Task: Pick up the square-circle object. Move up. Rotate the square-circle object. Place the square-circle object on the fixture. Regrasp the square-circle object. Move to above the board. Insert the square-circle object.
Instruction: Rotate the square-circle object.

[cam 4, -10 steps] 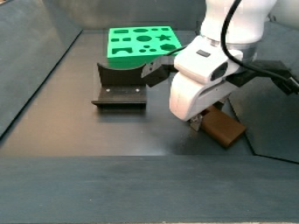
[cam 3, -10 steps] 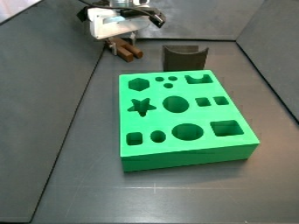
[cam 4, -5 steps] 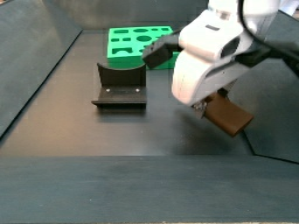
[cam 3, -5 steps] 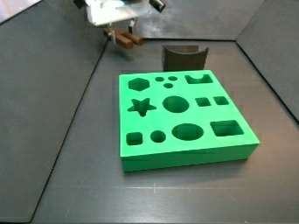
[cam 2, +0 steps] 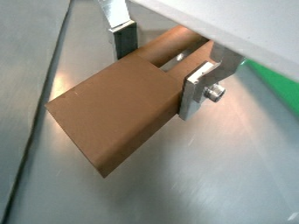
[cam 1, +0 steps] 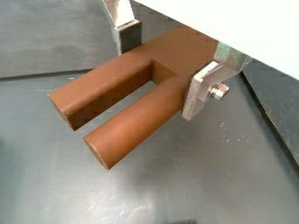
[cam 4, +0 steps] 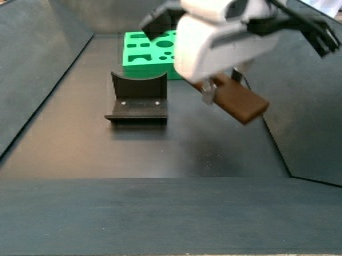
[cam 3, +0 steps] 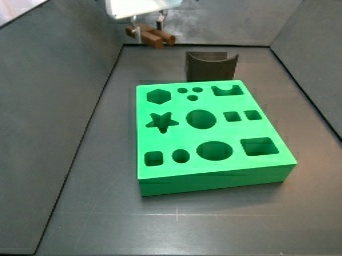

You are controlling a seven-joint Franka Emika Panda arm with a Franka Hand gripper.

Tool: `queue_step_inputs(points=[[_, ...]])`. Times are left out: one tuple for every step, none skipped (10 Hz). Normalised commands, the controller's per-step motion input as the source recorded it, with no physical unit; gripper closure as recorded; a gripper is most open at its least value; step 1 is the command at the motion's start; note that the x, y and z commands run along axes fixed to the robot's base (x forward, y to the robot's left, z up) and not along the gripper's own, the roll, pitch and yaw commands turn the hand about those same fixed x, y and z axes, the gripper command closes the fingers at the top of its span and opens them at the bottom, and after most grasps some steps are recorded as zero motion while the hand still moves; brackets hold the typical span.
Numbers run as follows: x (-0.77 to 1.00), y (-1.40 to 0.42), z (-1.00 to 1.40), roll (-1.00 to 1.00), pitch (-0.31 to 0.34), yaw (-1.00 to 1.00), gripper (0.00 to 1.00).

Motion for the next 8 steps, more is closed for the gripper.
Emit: queue_step_inputs(points=[[0.09,-0.10,0.34,0.10,0.115,0.04,1.00],[0.03,-0.03,0.21,0.12,0.116,0.04,1.00],[0.00,0.00,0.00,0.00,0.000,-1.00,1.00],[0.01,0.01,-0.06,0.00,-0.001,-1.00,1.00],[0.02,0.02,-0.04,0.00,-0.002,-1.00,1.00],[0.02,0.02,-0.03,0.00,-0.003,-1.00,1.00],[0.03,0.01,-0.02,0.00,-0.003,-1.00,1.00],[0.03,0.01,-0.02,0.00,-0.003,-1.00,1.00]])
